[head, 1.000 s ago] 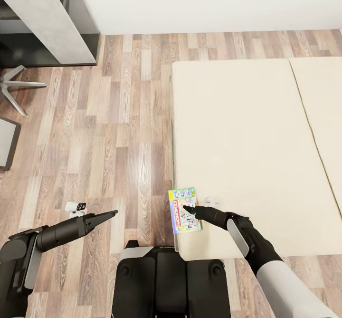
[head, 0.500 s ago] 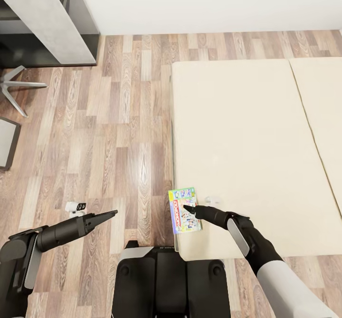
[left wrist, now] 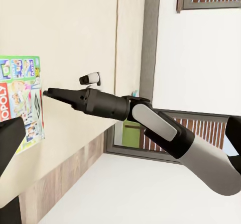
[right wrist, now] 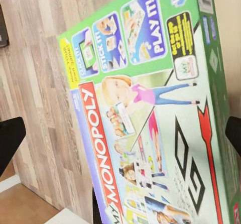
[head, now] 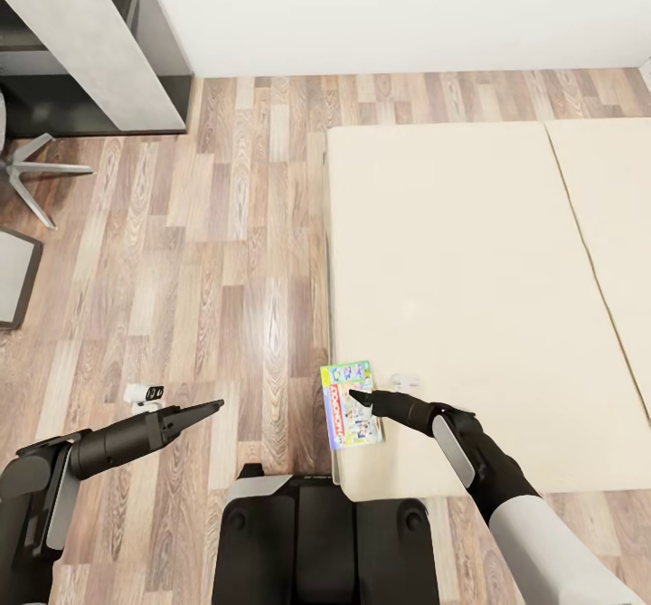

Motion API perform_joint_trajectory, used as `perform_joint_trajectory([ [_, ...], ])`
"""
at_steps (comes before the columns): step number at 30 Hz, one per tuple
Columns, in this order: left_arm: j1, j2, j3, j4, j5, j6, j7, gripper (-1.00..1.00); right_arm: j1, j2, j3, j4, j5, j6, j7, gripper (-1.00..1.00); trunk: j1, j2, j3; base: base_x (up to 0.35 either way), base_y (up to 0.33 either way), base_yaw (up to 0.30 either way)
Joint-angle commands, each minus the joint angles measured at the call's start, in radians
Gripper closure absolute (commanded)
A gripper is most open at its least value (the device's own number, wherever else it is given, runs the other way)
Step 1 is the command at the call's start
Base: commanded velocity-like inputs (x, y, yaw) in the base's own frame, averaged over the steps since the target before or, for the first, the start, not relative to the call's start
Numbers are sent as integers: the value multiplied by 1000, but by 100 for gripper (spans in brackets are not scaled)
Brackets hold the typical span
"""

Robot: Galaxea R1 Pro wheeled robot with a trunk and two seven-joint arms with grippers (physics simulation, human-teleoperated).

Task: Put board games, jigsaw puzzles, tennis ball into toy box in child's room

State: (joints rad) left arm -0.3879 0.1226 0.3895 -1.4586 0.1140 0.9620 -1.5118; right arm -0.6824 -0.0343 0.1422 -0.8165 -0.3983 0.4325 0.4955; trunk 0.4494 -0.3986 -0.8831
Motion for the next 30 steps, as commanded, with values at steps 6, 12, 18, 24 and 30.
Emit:
perform_joint_trajectory([
  [6, 0, 0, 0, 0, -1, 11, -3, -100, 0, -1, 3, -1, -8, 6, -2, -100, 1, -1, 9, 0, 0, 0],
  [12, 0, 0, 0, 0, -2, 11, -2, -100, 0, -1, 3, -1, -8, 6, -2, -100, 1, -1, 19, 0, 0, 0],
  [18, 0, 1, 0, 0, -2, 11, -3, -100, 0, -2, 3, -2, -8, 6, -2, -100, 1, -1, 29, 0, 0, 0],
  [24, 0, 2, 2, 0, -2, 11, -4, -100, -1, -4, 3, -7, -8, 6, -2, -100, 1, -1, 39, 0, 0, 0],
  [30, 0, 6, 10, 0, -2, 11, -4, -100, -2, -7, 3, -59, -8, 10, -5, -100, 1, -1, 48, 0, 0, 0],
])
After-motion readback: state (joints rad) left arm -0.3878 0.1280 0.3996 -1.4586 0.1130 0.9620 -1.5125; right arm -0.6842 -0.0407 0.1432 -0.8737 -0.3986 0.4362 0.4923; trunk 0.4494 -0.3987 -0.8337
